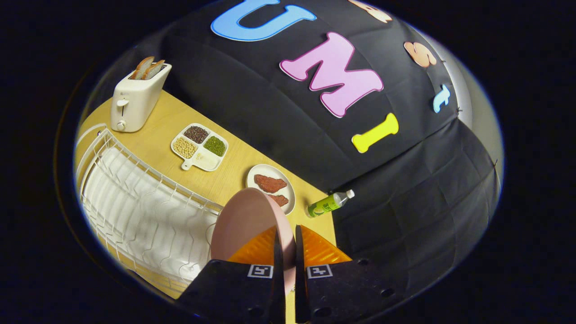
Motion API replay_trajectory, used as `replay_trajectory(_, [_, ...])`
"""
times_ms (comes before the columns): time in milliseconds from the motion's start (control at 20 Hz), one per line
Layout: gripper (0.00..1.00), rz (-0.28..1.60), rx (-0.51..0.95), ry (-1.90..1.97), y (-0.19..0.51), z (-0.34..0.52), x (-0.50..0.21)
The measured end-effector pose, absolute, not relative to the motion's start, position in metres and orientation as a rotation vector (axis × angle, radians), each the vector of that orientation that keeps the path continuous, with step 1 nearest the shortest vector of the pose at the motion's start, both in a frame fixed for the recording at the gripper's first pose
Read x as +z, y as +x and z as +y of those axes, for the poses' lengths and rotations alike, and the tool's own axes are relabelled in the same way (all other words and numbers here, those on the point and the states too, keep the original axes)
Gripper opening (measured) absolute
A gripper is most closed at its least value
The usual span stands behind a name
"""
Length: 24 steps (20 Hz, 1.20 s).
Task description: Take the plate from the dish rack, then take the spoon from the basket and place it into the plate.
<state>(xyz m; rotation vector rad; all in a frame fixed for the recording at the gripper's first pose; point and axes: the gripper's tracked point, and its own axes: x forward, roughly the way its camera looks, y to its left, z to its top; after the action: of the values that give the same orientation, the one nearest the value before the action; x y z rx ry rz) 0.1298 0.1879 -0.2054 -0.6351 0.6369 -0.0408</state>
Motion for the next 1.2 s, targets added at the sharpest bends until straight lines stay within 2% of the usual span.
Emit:
replay_trajectory(300, [0.13, 0.601, -0.020, -0.584, 0.115, 0.169, -0.187])
replay_trajectory(750, [0.12, 0.605, 0.072, -0.188, 0.036, 0.118, -0.146])
replay_trajectory(1200, [0.13, 0.824, 0.176, 0.078, -0.086, 0.105, -0.221])
